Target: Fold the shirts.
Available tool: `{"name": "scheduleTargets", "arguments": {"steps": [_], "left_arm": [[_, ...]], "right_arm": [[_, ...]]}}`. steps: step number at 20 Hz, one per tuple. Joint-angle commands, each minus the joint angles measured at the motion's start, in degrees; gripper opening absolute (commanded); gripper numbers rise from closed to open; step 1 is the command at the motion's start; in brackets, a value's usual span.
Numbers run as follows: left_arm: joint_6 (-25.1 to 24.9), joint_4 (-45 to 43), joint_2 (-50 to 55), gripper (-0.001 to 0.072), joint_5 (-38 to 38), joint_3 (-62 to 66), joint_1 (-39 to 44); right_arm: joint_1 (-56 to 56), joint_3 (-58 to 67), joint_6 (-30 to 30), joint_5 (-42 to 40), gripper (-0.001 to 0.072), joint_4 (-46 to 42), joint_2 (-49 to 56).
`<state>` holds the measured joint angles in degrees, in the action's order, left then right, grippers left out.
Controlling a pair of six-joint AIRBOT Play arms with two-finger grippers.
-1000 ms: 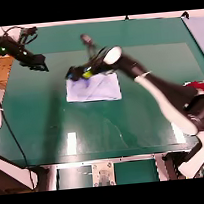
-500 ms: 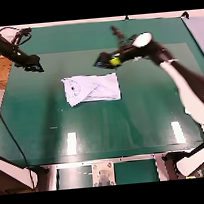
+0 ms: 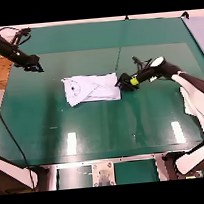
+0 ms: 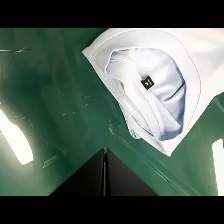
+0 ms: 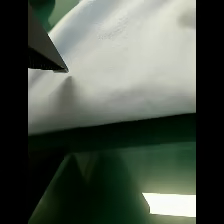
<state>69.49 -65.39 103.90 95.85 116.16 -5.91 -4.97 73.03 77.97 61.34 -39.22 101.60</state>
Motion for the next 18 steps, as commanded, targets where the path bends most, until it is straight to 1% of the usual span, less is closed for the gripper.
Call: {"name": "scheduleTargets", "arguments": {"steps": [1,2,3,4,6,8,9,10,13,16,18], "left_arm": [[0.59,0.02,-0.02,0.0028,-0.22,0.07,0.00],[0.57,0.02,-0.02,0.0028,-0.11,0.07,0.00],[0.57,0.02,-0.02,0.0028,0.17,0.07,0.00],[0.52,0.00,-0.02,0.0028,0.59,0.07,-0.02],[0.52,0.00,-0.02,0.0028,1.29,0.07,0.00],[0.52,0.00,-0.02,0.0028,1.86,0.07,-0.02],[0.52,0.02,-0.02,0.0028,1.97,0.07,0.00],[0.55,0.02,-0.02,0.0028,1.97,0.07,0.00],[0.52,0.11,-0.02,0.0028,1.95,0.07,0.00],[0.61,0.37,-0.02,0.0028,1.90,0.07,0.00],[0.76,1.57,-0.02,0.0028,1.57,0.07,0.00]], "right_arm": [[-4.15,-2.60,-5.73,-5.49,0.0315,12.46,3.54],[-5.03,-2.12,-7.23,-6.58,0.0133,15.30,3.80],[-5.40,-0.92,-8.17,-6.88,0.0028,17.31,3.74],[-5.38,1.27,-8.26,-5.97,0.0014,17.64,3.50],[-3.80,6.91,-8.15,-2.64,0.0013,17.59,0.85],[-0.68,13.16,-7.41,0.13,0.0013,17.53,-4.37],[1.66,16.50,-6.08,1.05,0.0013,16.85,-7.50],[4.28,19.74,-4.22,1.90,0.0013,14.56,-10.23],[14.93,29.14,4.92,7.65,0.0012,2.21,-16.50],[27.93,35.15,9.31,15.06,0.0012,-8.96,-19.63],[37.05,36.59,11.45,19.19,0.0012,-15.37,-19.82]]}}
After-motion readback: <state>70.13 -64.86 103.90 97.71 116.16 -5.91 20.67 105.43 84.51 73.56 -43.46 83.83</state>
